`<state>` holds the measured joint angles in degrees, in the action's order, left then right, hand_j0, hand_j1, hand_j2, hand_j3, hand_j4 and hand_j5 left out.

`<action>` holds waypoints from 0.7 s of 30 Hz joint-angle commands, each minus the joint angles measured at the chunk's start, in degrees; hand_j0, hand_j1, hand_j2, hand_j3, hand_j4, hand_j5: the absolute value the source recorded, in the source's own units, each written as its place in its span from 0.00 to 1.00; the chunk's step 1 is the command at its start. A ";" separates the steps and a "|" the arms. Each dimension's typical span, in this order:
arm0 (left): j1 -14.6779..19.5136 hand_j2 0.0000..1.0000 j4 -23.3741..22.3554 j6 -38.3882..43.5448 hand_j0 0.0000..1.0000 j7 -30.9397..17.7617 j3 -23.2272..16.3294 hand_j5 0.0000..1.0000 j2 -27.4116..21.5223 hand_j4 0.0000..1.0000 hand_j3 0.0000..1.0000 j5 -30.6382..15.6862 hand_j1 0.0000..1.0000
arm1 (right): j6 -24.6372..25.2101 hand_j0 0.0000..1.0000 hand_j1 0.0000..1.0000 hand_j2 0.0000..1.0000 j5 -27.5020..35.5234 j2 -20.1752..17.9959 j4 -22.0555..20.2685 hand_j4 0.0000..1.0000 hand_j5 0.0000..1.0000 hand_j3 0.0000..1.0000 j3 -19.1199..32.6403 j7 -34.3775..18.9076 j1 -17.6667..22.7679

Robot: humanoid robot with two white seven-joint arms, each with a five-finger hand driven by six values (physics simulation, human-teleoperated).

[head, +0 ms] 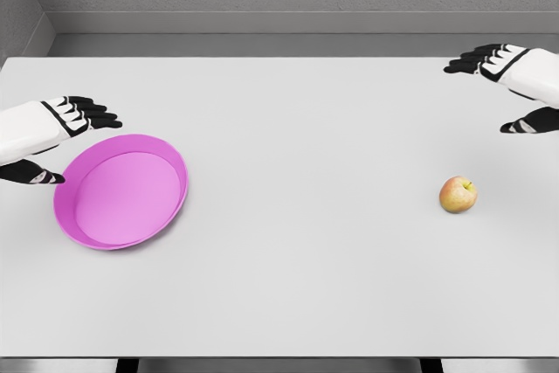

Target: Put the apple on the plate with both arms

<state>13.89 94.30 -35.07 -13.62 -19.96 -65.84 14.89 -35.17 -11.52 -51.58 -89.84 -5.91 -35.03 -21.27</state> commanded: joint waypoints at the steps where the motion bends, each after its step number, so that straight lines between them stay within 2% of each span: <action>1: 0.00 1.00 0.01 0.07 1.00 0.00 0.01 1.00 -0.07 1.00 1.00 -0.38 1.00 | 0.17 1.00 1.00 1.00 0.36 0.07 -0.34 1.00 1.00 1.00 -0.06 0.03 0.00; 11: 0.00 1.00 0.45 0.07 1.00 0.00 -0.34 1.00 -0.07 1.00 1.00 -0.38 1.00 | 0.17 1.00 1.00 1.00 0.71 0.25 0.45 1.00 1.00 1.00 -0.06 0.03 0.18; 15: 0.00 1.00 0.54 0.07 1.00 0.00 -0.34 1.00 0.01 1.00 1.00 -0.38 1.00 | 0.17 1.00 1.00 1.00 0.27 0.69 1.07 1.00 1.00 1.00 2.48 0.03 0.26; 18: -0.70 1.00 0.80 0.07 1.00 -0.97 -0.16 1.00 0.19 1.00 1.00 -0.30 1.00 | 0.17 1.00 1.00 1.00 0.53 0.51 1.07 1.00 1.00 1.00 2.49 0.03 0.96; 21: -0.70 1.00 2.56 0.07 1.00 -1.76 -0.16 1.00 0.28 1.00 1.00 -0.38 1.00 | 0.17 1.00 1.00 1.00 0.89 0.69 5.02 1.00 1.00 1.00 2.40 0.03 3.25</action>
<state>13.27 96.07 -35.08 -14.91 -20.14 -65.56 14.90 -35.19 -11.21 -50.88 -86.65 -3.67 -35.03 -17.84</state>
